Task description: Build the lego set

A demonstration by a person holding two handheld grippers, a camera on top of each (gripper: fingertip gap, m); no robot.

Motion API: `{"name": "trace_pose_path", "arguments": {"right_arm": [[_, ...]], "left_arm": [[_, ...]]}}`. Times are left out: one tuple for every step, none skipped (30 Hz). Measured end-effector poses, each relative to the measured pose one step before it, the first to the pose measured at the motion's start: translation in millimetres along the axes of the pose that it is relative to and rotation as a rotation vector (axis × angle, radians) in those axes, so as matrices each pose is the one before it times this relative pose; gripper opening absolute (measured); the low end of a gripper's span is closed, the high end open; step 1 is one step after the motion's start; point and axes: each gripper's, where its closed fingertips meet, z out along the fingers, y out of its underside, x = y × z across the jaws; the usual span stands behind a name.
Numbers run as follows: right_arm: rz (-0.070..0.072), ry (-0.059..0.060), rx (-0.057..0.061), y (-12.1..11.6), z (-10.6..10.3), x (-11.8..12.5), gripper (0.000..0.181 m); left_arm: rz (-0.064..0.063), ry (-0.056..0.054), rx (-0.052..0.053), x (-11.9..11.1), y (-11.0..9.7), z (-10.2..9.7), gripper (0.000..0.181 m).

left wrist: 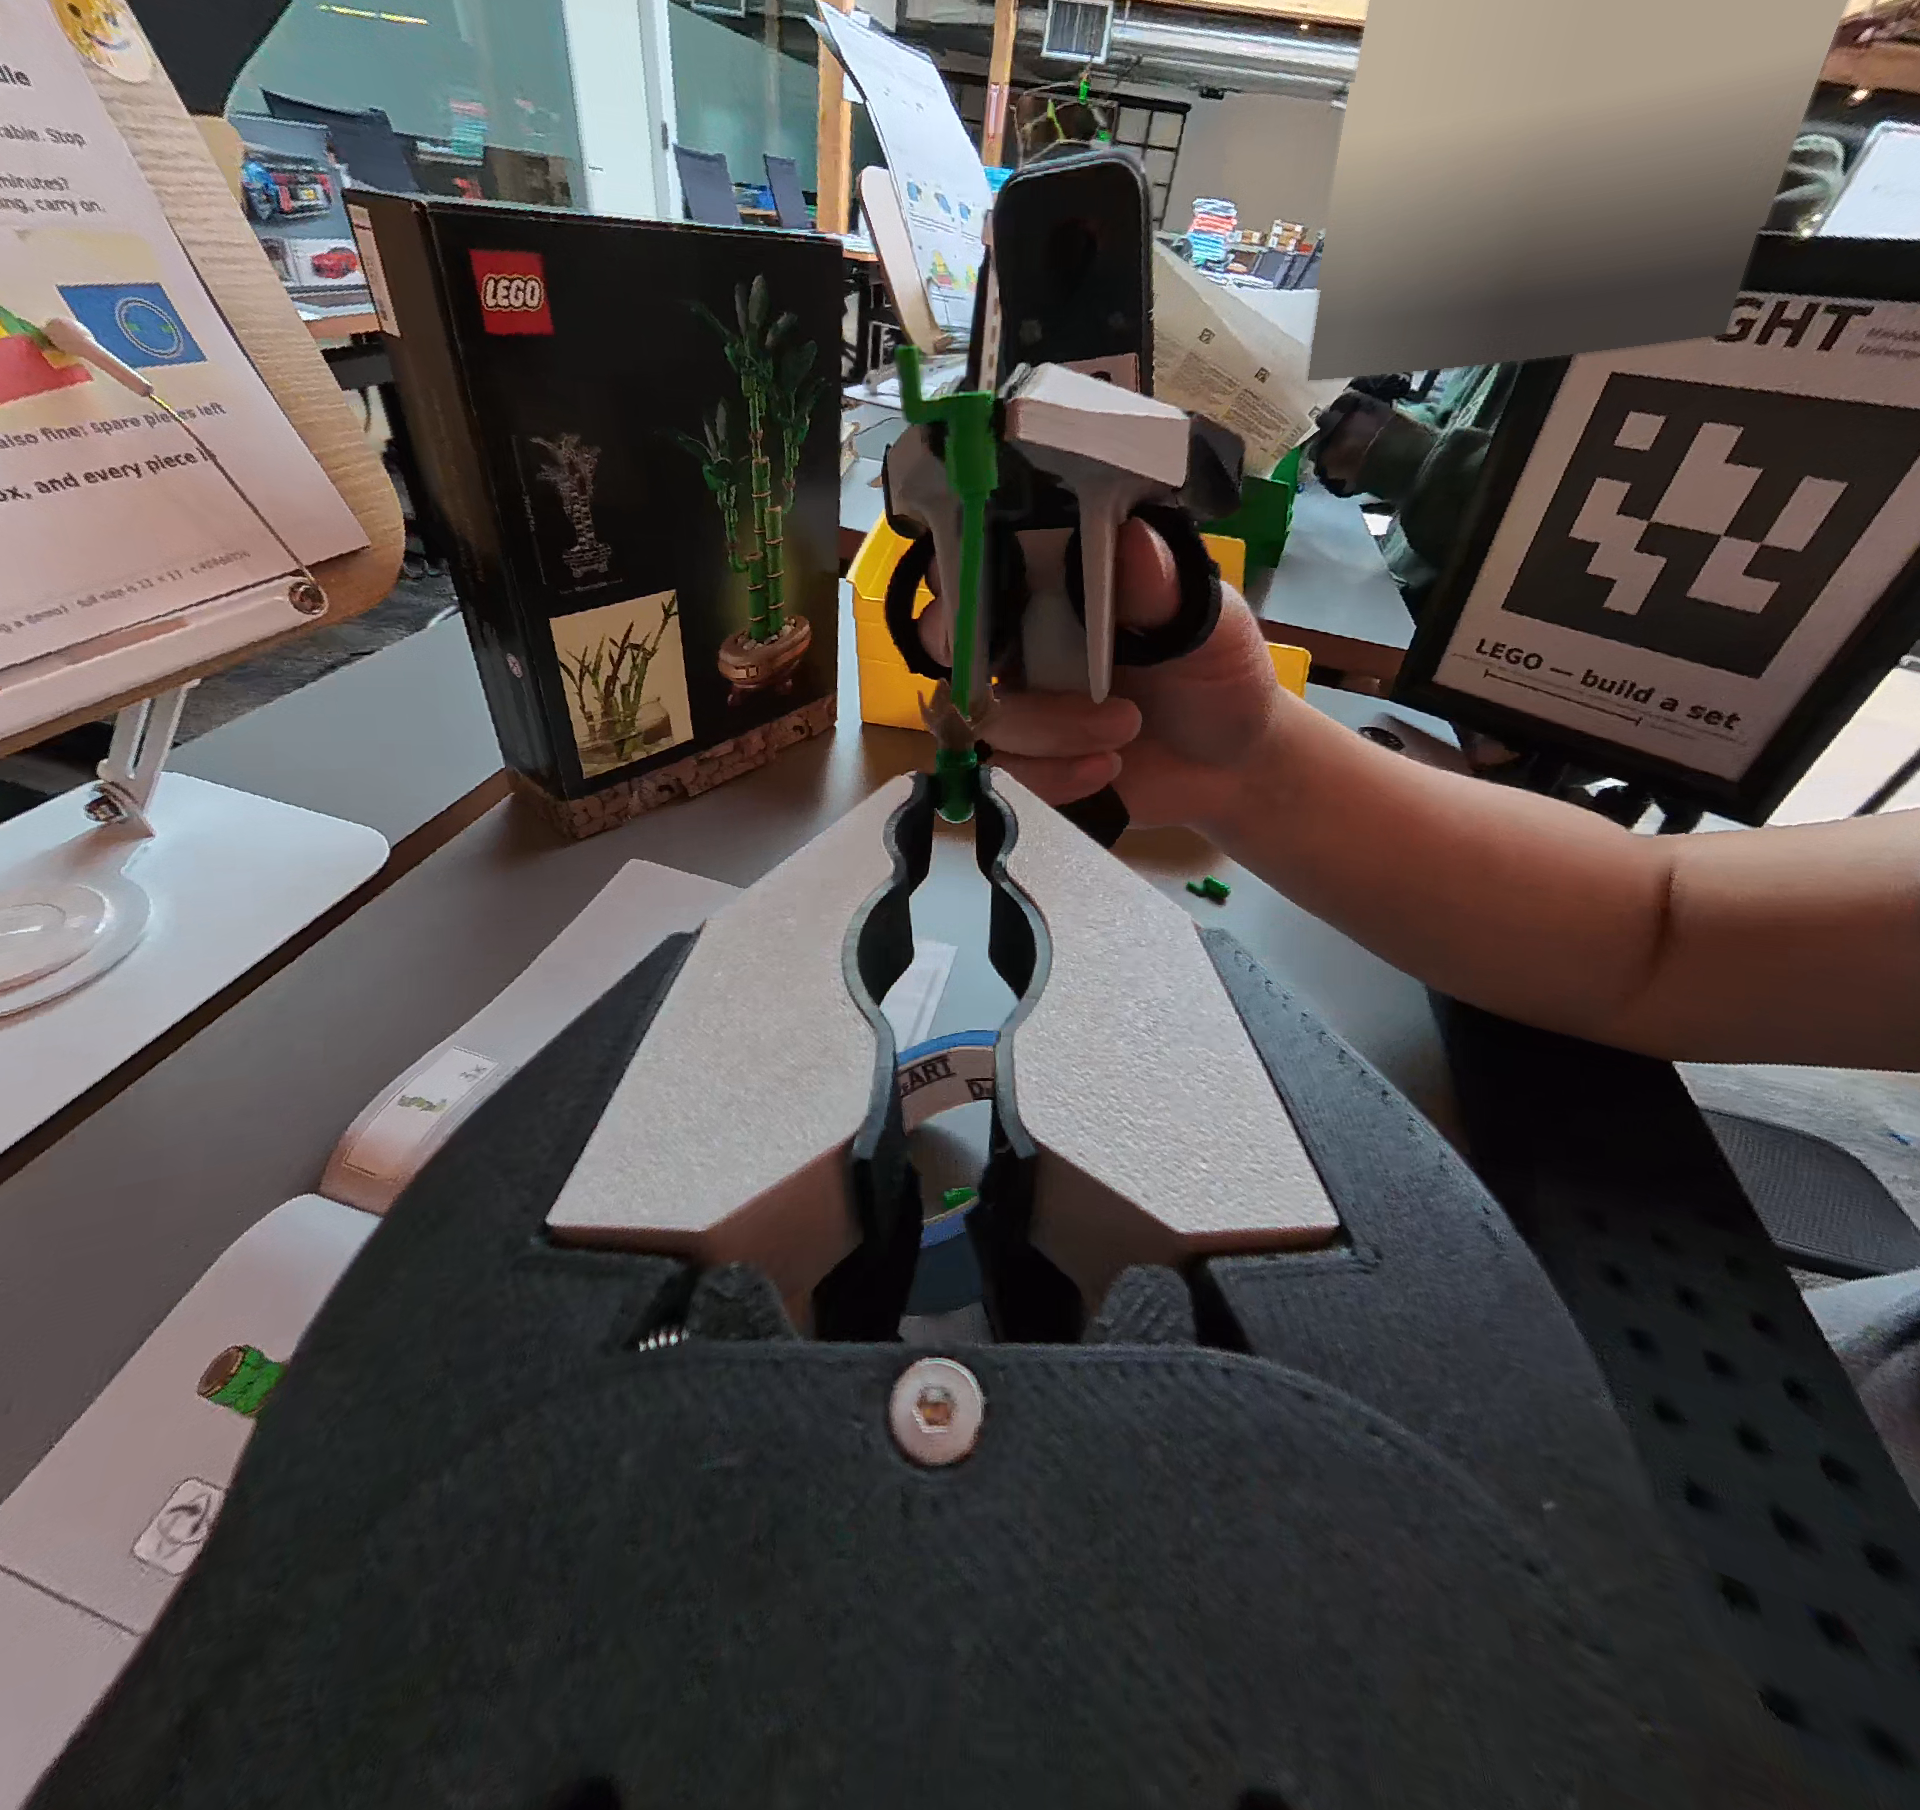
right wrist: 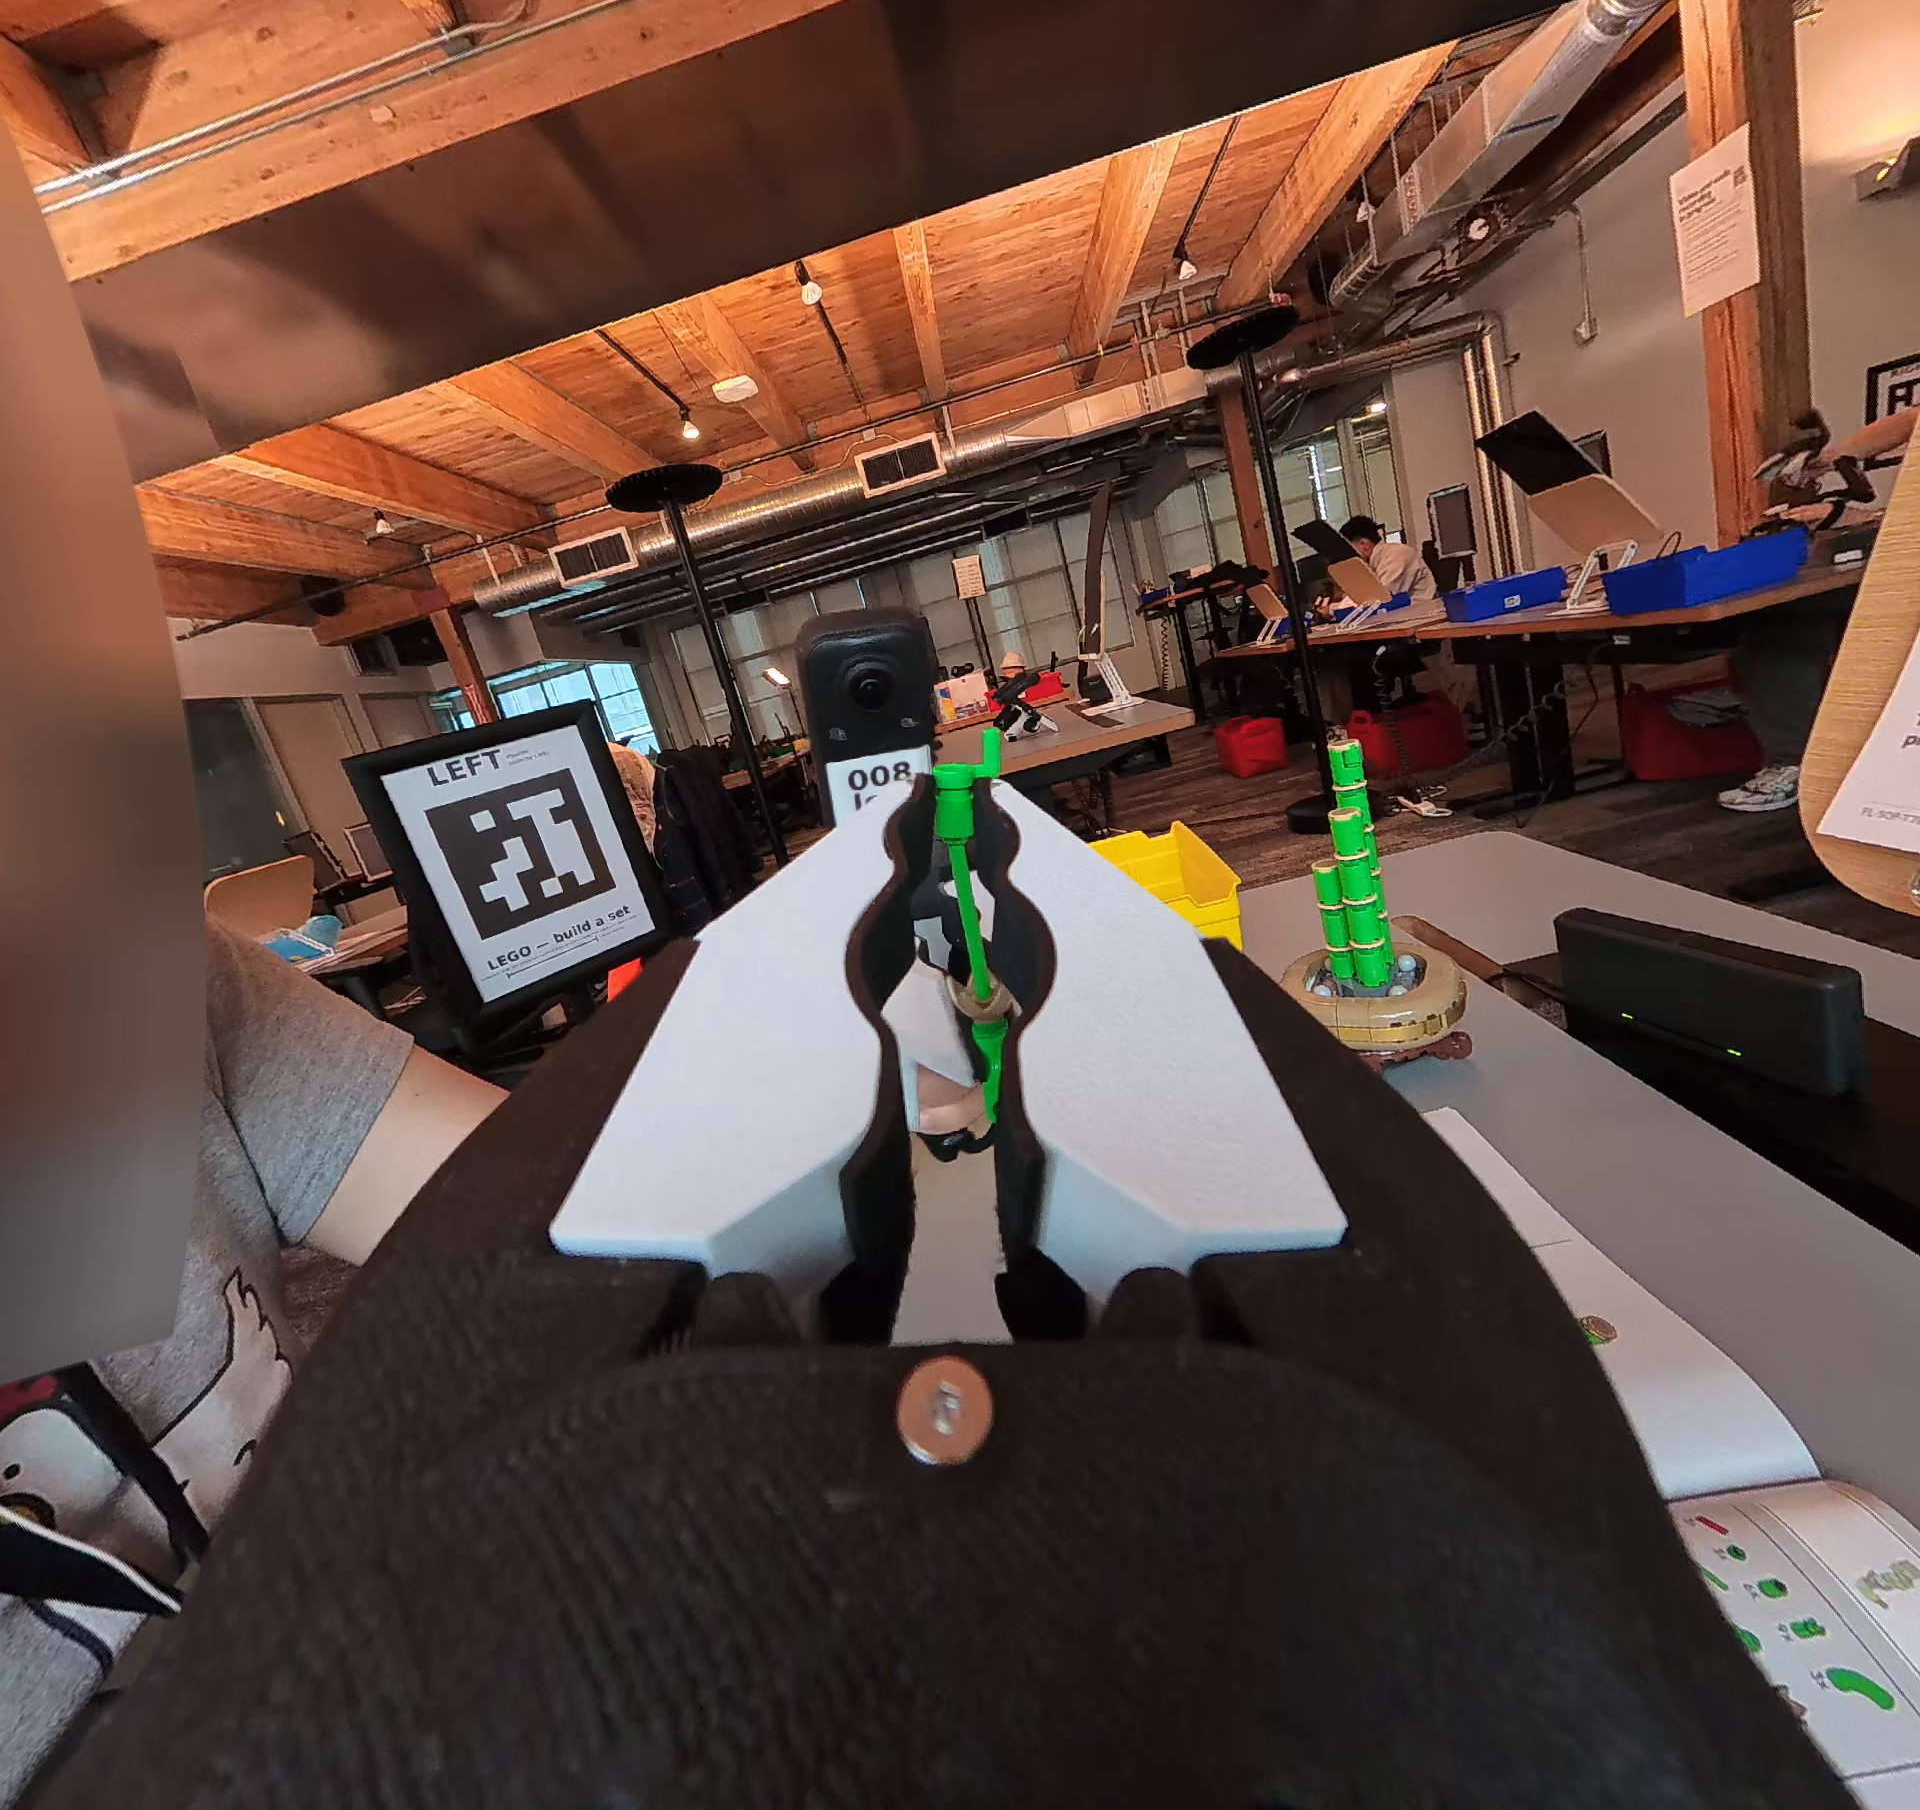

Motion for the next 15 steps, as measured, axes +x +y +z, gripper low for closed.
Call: {"name": "trace_pose_path", "arguments": {"right_arm": [[0.0009, -0.0038, 0.002, 0.06, -0.11, -0.21, 0.004], [0.0018, -0.0045, 0.0027, -0.14, 0.01, -0.31, 0.004], [0.0044, -0.0043, 0.0035, -0.12, -0.05, -0.29, 0.004], [0.0066, -0.0064, 0.0051, -0.4, 0.02, -0.61, 0.004], [0.0051, -0.0041, 0.0033, -0.24, -0.11, -0.3, 0.004], [-0.0002, 0.0004, 0.0008, 0.15, -0.05, 0.15, 0.004], [-0.0023, 0.0017, -0.0006, 0.2, 0.03, 0.15, 0.004], [-0.0021, 0.0004, -0.0013, 0.2, 0.03, -0.07, 0.004], [-0.0046, -0.0016, 0.0017, -0.37, -0.02, -0.4, 0.004], [-0.0059, -0.0033, 0.0039, -0.55, -0.07, -0.89, 0.004], [-0.007, -0.0021, 0.0025, -0.28, 0.04, -0.61, 0.004], [-0.0091, 0.0037, -0.0016, 0.19, 0.0, 0.22, 0.004], [-0.0108, 0.0072, -0.0063, 0.84, 0.06, 0.64, 0.004], [-0.0105, 0.0062, -0.0074, 0.97, 0.02, 0.57, 0.004], [-0.0071, 0.0018, -0.0045, 0.51, 0.02, 0.03, 0.004]], "left_arm": [[0.0138, -0.0081, 0.0014, -0.54, -0.11, -0.04, 0.005], [0.0095, -0.0048, 0.0035, -0.3, -0.15, -0.06, 0.005], [0.0051, -0.0026, 0.0062, -0.27, -0.37, -0.06, 0.005], [-0.0016, 0.0035, 0.0069, 0.35, -0.55, -0.03, 0.005], [-0.0073, 0.0072, 0.0027, 0.5, -0.08, 0.05, 0.005], [-0.0053, 0.0033, 0.0001, 0.0, 0.1, -0.02, 0.005], [-0.0003, -0.0002, 0.0, -0.31, 0.18, -0.14, 0.005], [0.0002, 0.0008, 0.0002, 0.03, -0.03, -0.2, 0.005], [-0.0034, 0.0059, 0.0021, 0.81, -0.41, -0.11, 0.005], [-0.0057, 0.0091, 0.0026, 1.34, -0.59, -0.11, 0.005], [-0.0056, 0.0069, 0.0009, 0.85, -0.19, 0.06, 0.005], [-0.0038, 0.003, -0.0029, 0.11, 0.42, 0.09, 0.005], [-0.0031, 0.0006, -0.0054, -0.23, 0.96, 0.14, 0.005], [-0.0037, 0.001, -0.005, -0.22, 0.89, 0.06, 0.005], [-0.005, 0.0045, -0.0004, 0.2, 0.24, 0.14, 0.005]]}}
